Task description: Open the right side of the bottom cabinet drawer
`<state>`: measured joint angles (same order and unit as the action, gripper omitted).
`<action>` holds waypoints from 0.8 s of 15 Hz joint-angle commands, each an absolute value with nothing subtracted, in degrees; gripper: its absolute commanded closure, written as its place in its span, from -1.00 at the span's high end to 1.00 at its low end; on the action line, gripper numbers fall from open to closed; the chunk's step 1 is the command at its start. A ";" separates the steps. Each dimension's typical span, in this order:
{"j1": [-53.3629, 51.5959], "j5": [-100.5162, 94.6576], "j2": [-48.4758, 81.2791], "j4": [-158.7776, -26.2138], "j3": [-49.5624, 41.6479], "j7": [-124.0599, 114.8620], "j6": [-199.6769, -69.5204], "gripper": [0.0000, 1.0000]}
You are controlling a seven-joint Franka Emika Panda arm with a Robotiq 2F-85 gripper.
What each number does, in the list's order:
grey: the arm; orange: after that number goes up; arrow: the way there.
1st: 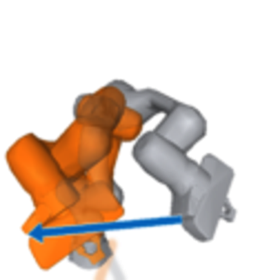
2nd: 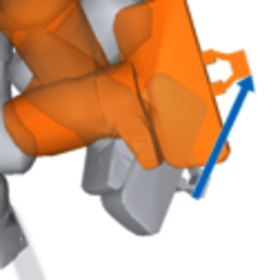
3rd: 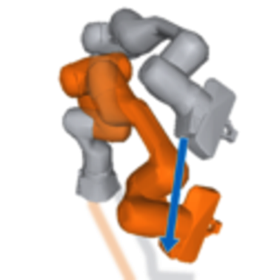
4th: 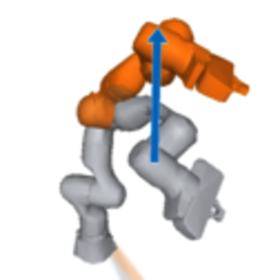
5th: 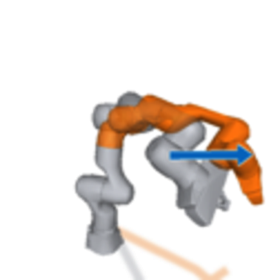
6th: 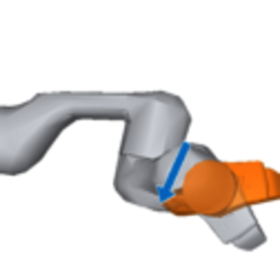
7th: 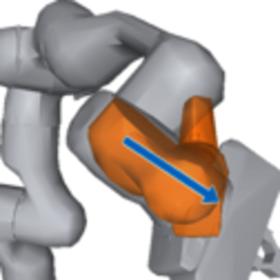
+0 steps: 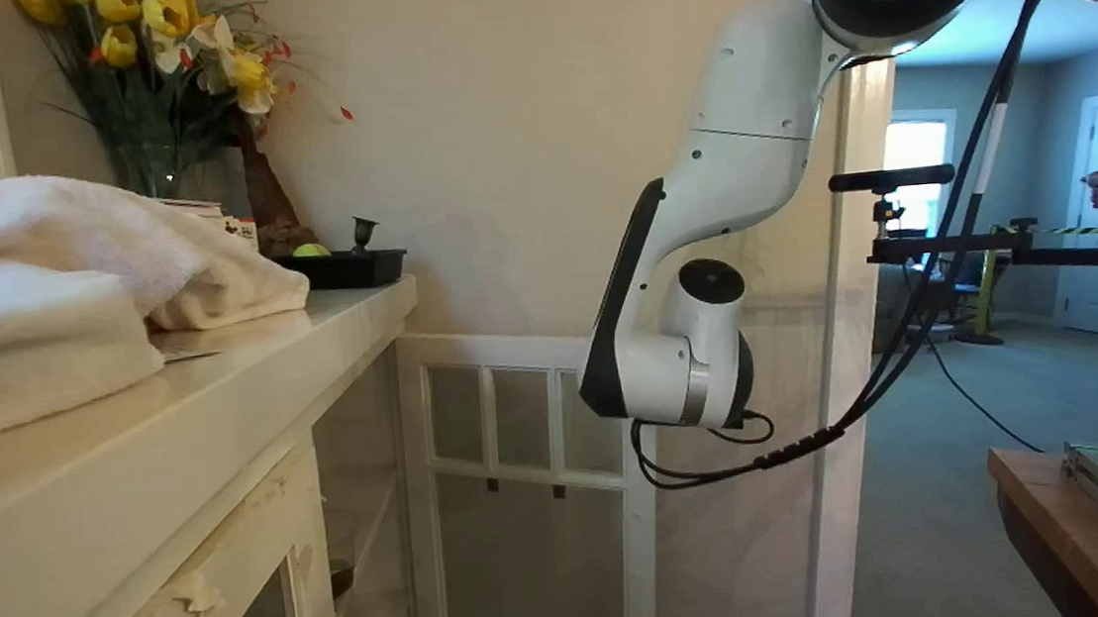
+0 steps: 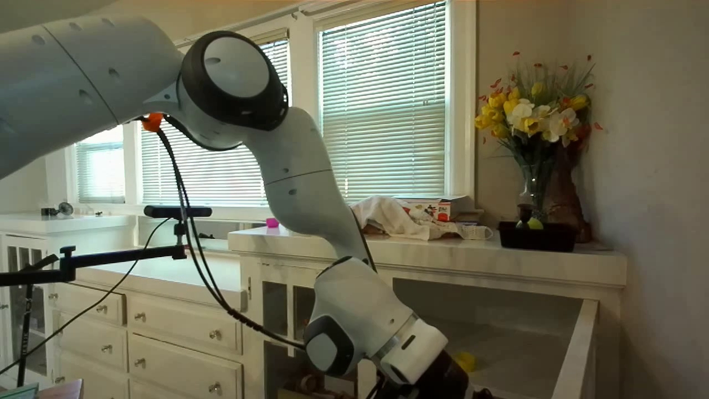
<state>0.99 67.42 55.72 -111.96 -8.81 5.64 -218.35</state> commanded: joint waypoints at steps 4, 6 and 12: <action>5.35 61.89 52.53 -111.37 -11.31 2.99 -209.26 -0.18; 5.68 60.20 51.20 -113.76 -10.35 0.90 -209.70 0.05; 5.57 59.38 51.27 -118.53 -8.00 -3.29 -214.12 0.30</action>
